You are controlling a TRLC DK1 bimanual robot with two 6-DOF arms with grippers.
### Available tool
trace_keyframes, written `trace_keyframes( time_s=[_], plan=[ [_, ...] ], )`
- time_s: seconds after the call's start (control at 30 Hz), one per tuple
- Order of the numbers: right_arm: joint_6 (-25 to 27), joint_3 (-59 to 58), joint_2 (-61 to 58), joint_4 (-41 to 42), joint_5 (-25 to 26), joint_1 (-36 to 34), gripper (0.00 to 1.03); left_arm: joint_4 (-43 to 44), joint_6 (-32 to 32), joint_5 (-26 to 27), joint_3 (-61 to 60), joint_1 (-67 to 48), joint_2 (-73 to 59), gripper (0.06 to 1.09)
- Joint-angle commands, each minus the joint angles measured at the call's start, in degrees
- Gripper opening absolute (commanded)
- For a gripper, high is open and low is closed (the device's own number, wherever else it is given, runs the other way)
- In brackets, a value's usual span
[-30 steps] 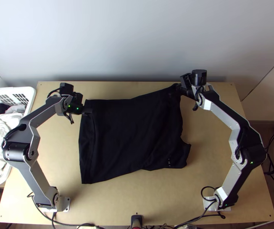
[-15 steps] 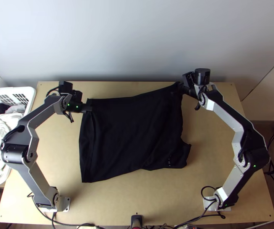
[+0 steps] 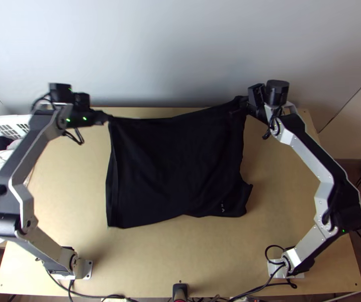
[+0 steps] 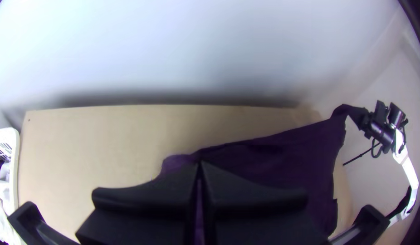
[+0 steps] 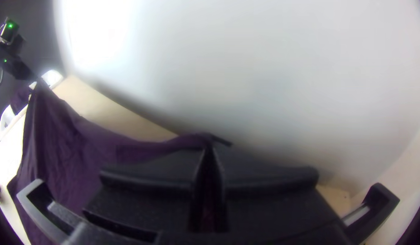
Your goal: Fold the t-shirt
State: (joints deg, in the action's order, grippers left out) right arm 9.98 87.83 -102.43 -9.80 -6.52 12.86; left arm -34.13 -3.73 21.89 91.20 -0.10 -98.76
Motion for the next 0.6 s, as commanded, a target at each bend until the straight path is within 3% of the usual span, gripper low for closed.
trace_keyframes(
  time_s=[0.0, 0.57],
  plan=[
    [-0.57, 0.32, 5.49, -1.54, 0.20, 0.06, 0.03, -2.78, -3.13, 3.16, 5.31, 2.12, 7.88, 0.09],
    [-4.88, 3.22, 23.59, -12.35, 1.51, -0.82, 0.03, -3.93, -3.66, 6.50, 15.15, 7.39, 27.31, 0.09]
  ],
)
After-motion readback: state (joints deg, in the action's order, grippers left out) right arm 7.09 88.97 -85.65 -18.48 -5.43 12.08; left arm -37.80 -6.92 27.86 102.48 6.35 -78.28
